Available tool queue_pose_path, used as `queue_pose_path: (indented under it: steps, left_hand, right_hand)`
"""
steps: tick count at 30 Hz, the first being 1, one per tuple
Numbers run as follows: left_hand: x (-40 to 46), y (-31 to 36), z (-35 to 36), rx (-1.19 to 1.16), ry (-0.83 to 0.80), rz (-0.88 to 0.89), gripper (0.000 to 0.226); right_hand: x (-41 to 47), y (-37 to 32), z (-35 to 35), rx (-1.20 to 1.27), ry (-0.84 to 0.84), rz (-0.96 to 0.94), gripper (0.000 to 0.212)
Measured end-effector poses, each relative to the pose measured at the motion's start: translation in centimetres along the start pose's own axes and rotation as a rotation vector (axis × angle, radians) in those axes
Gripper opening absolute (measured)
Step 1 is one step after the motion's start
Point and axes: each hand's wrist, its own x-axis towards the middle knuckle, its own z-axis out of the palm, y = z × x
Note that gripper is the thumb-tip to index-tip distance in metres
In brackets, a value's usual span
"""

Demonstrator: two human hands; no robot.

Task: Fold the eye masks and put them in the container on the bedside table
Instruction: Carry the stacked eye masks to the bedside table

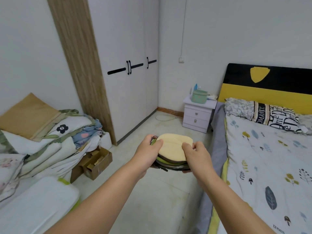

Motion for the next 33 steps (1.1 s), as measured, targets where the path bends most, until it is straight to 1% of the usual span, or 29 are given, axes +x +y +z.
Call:
queue_pose_path:
  steps: [3,8,14,19,24,26,28,31,33]
  left_hand:
    - [3.5,-0.1,-1.6,0.006,-0.016,0.008,0.013]
    - [10.4,-0.8,-4.2,0.014,-0.061,0.007,0.012]
    - [19.7,-0.5,-7.5,0.043,-0.167,0.021,0.010]
    - [26.7,0.6,-8.8,0.078,-0.253,0.035,0.012]
    - [33.1,1.4,-8.0,0.080,-0.304,0.029,0.005]
    - [35.6,1.7,-7.2,0.073,-0.321,0.026,0.005]
    - [38.2,2.1,-6.0,0.063,-0.334,0.031,0.010]
    - [42.3,2.5,-3.7,0.050,-0.335,0.013,0.006]
    - [45.3,2.9,-1.8,0.035,-0.331,0.006,0.011]
  right_hand:
    - [2.6,-0.5,2.4,0.011,0.007,0.017,0.019]
    - [7.4,-1.2,6.7,-0.001,0.055,0.040,0.023]
    - [13.6,-2.9,12.0,0.015,0.152,0.074,0.023]
    - [18.5,-4.4,14.9,0.019,0.235,0.100,0.023]
    - [23.9,-5.2,15.7,0.003,0.271,0.104,0.020]
    - [26.4,-5.4,15.6,-0.008,0.288,0.101,0.021]
    - [29.2,-5.3,15.4,-0.009,0.307,0.105,0.021]
    - [33.7,-4.9,14.6,-0.037,0.311,0.120,0.018]
    - [37.1,-4.6,13.6,-0.053,0.318,0.121,0.017]
